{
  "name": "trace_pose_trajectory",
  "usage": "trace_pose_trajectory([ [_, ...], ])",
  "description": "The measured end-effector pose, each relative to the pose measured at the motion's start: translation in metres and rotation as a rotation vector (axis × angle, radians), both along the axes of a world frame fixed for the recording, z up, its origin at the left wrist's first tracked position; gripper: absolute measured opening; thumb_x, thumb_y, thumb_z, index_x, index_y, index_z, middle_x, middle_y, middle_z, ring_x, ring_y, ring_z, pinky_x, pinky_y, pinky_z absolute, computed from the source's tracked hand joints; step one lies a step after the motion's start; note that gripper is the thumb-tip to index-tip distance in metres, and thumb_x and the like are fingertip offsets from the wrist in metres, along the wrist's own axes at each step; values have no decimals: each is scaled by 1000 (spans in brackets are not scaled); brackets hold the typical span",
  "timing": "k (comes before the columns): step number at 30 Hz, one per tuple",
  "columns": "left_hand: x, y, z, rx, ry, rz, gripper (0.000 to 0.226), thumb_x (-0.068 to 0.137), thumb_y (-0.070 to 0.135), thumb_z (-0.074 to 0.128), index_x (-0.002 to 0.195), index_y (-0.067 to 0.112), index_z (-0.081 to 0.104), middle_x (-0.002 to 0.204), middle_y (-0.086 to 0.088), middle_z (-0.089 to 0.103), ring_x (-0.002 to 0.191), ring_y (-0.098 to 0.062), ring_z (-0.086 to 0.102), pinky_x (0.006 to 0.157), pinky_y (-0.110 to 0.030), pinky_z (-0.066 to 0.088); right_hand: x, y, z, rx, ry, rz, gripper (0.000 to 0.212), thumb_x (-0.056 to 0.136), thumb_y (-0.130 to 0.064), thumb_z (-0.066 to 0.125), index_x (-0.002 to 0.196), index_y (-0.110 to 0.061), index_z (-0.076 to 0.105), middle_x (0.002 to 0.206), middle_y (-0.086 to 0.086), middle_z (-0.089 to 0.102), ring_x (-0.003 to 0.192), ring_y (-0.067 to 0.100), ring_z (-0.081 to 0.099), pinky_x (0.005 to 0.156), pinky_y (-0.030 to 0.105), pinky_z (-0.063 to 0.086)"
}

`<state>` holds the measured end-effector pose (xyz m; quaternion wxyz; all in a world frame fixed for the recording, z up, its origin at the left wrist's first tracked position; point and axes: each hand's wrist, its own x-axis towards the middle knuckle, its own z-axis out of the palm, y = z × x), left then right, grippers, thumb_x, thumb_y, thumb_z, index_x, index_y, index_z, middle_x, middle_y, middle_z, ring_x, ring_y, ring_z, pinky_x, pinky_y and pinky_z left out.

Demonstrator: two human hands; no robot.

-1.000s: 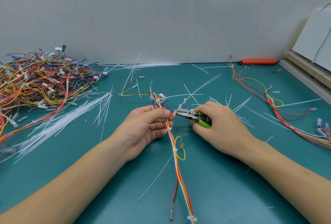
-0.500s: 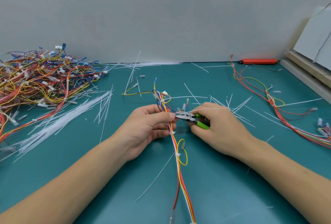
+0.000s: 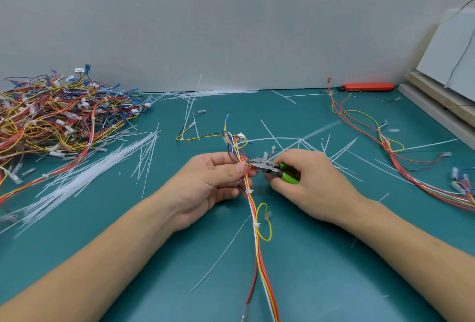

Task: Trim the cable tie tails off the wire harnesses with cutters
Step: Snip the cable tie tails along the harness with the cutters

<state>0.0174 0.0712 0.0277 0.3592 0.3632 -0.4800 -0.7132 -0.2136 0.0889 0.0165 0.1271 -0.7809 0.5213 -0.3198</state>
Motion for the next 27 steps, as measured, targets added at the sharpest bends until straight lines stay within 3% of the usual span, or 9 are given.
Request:
trace_pose_trajectory([
  [2,1,0,-1,-2,4,-8,32,81,23,76,108,6,72,103,-8,76,77,-14,71,63,-19,56,0,0,0,5,-8,-6,12,86,-39,67,84,-28,70,71,-7,60,69,13,54,65,40,49],
  [7,2,-1,-1,-1,12,-24,29,83,24,76,107,8,73,105,-8,75,78,-14,69,64,-20,55,1,-1,0,27,5,-43,43,82,-58,54,77,-17,67,65,1,55,64,20,49,61,44,48],
  [10,2,-1,-1,3,12,-25,24,84,23,75,105,9,75,106,-8,75,78,-13,70,64,-20,55,1,-1,-1,21,11,-57,47,82,-60,54,75,-15,64,62,2,51,60,19,44,57,42,45],
  [16,2,-2,-1,3,0,-24,26,87,23,74,108,8,73,107,-8,75,78,-12,69,65,-20,55,-2,-3,-6,13,12,-71,39,85,-54,60,71,-18,58,60,-4,44,55,15,35,51,36,36],
  [19,2,-1,-1,2,-1,-18,31,88,23,73,112,5,71,107,-8,75,77,-12,68,65,-20,55,-1,-3,-8,8,18,-74,39,84,-59,56,71,-21,58,60,-5,47,56,15,39,52,36,39],
  [23,1,-1,-1,-3,-11,-8,26,88,22,72,108,5,71,105,-9,75,74,-13,68,65,-20,55,0,-3,-6,-19,-10,-28,22,83,-49,62,86,-29,72,74,-12,61,73,11,57,67,35,50],
  [27,1,-1,-1,-4,-12,1,25,86,22,74,105,5,72,103,-10,75,73,-14,68,64,-20,56,-1,-5,-6,-15,-5,3,12,86,-37,70,95,-30,75,85,-9,67,83,14,62,76,41,52],
])
